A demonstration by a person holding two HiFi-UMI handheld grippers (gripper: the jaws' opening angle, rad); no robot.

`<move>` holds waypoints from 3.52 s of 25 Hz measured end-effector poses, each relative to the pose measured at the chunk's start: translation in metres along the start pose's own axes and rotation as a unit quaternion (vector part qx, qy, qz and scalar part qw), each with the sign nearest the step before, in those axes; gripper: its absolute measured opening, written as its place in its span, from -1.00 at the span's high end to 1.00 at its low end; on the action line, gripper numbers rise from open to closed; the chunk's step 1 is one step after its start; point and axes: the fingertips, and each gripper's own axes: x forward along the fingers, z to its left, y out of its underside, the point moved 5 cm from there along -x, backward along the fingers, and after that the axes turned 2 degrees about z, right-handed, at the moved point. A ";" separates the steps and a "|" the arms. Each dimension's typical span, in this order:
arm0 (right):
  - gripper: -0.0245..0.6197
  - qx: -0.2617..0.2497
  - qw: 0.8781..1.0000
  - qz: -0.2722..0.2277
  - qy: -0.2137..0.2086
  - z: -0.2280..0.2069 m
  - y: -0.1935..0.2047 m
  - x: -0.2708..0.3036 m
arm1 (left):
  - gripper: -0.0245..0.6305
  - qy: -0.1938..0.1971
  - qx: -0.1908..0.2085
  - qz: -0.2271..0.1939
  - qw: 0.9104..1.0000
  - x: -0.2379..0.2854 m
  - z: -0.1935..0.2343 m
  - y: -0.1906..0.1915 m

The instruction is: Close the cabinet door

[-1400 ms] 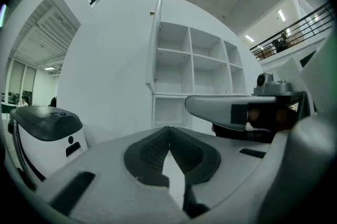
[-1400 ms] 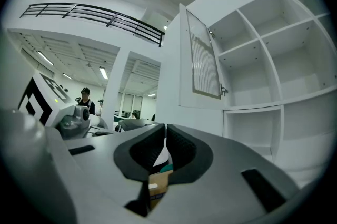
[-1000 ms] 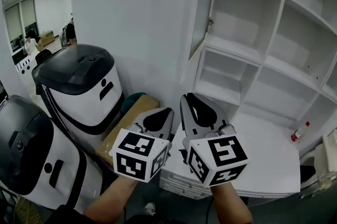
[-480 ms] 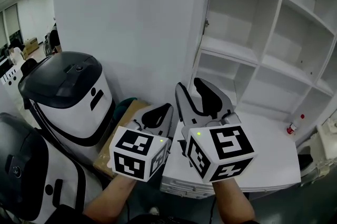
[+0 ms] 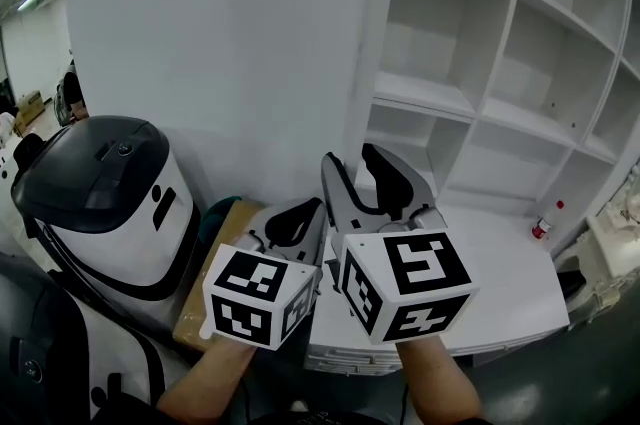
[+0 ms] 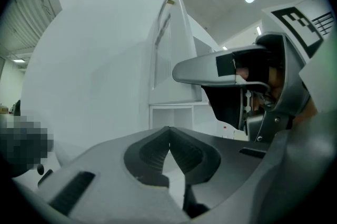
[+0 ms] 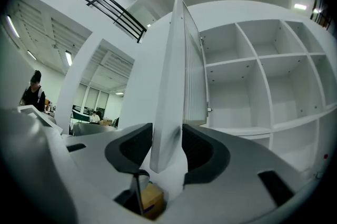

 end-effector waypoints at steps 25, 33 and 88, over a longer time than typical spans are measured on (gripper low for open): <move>0.56 0.017 1.000 -0.011 0.010 -0.041 0.003 -0.027 | 0.89 0.071 0.011 -0.007 0.997 0.032 -0.035 0.000; 0.59 0.012 1.000 -0.016 -0.002 -0.061 0.004 -0.036 | 0.89 0.074 0.016 -0.010 0.997 0.047 -0.052 0.001; 0.66 0.046 0.995 0.022 -0.085 -0.241 0.022 -0.036 | 0.89 0.061 0.032 -0.016 0.998 0.189 -0.139 -0.016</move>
